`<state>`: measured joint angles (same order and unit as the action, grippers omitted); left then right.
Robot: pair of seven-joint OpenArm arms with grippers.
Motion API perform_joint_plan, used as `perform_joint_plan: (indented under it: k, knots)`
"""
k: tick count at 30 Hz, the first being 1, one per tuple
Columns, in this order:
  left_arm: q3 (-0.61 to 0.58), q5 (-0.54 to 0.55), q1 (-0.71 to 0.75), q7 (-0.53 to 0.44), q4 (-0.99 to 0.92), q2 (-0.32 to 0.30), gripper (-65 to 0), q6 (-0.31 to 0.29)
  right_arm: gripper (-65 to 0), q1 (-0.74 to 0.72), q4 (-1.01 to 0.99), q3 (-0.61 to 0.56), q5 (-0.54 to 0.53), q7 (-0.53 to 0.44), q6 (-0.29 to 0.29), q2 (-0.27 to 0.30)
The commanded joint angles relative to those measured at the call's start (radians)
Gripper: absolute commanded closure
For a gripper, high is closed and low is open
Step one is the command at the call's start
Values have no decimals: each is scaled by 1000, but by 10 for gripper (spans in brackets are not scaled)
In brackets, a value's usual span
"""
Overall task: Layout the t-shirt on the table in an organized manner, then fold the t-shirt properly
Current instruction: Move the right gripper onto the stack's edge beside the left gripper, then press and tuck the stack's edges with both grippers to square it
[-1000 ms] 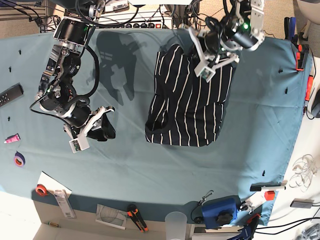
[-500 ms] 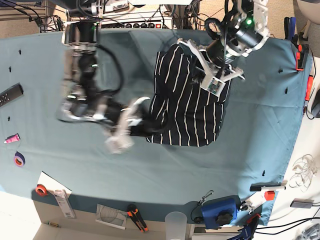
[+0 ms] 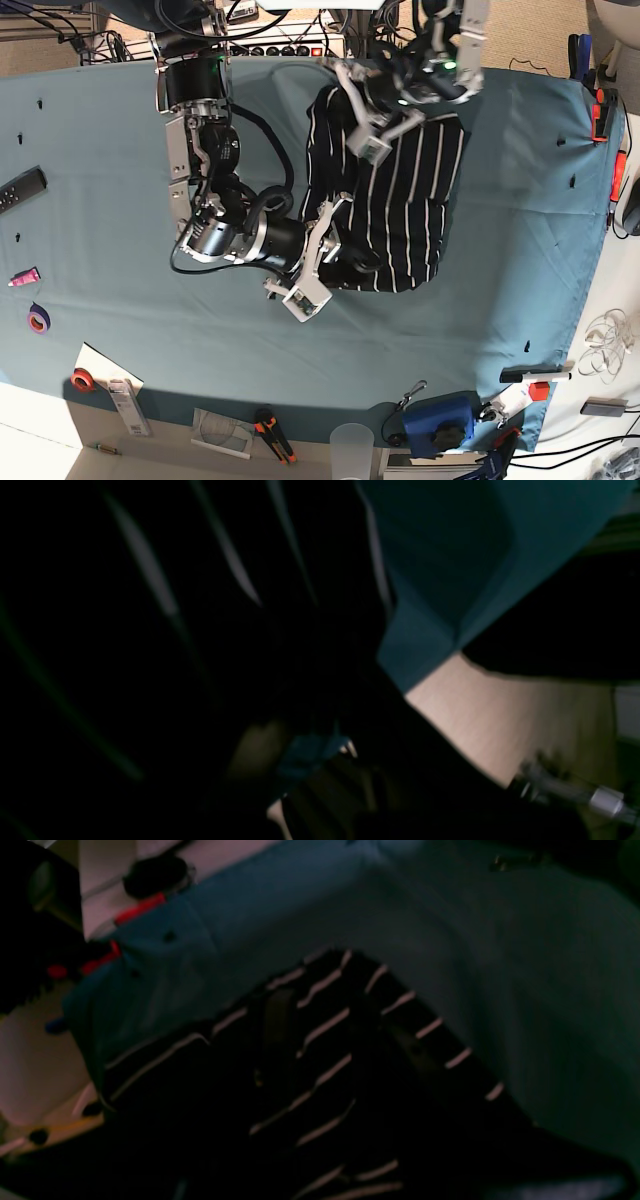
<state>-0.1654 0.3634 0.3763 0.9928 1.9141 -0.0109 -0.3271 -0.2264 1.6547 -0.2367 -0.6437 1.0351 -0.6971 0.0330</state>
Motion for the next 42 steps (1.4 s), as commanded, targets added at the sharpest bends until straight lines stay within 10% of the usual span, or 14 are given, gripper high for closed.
perform_joint_plan:
  k: [1,8,21,34,42]
  knots:
    - [-3,20,-11,11,33,5,0,-7,-180,-24,-2,3,-9,-35,-1,-2]
    - [0,65,-43,59,334,5,0,45,-180,-61,-186,3,35,-97,-1,-3]
    - [0,-516,-44,-50,231,5,0,284,-180,-103,-292,3,151,-101,-1,-2]
    - [0,-408,-8,21,-19,5,0,196,-180,-101,-295,3,210,-104,-1,-2]
    - [0,-408,-8,74,305,5,0,209,-180,-123,-260,3,-53,-103,-1,-6]
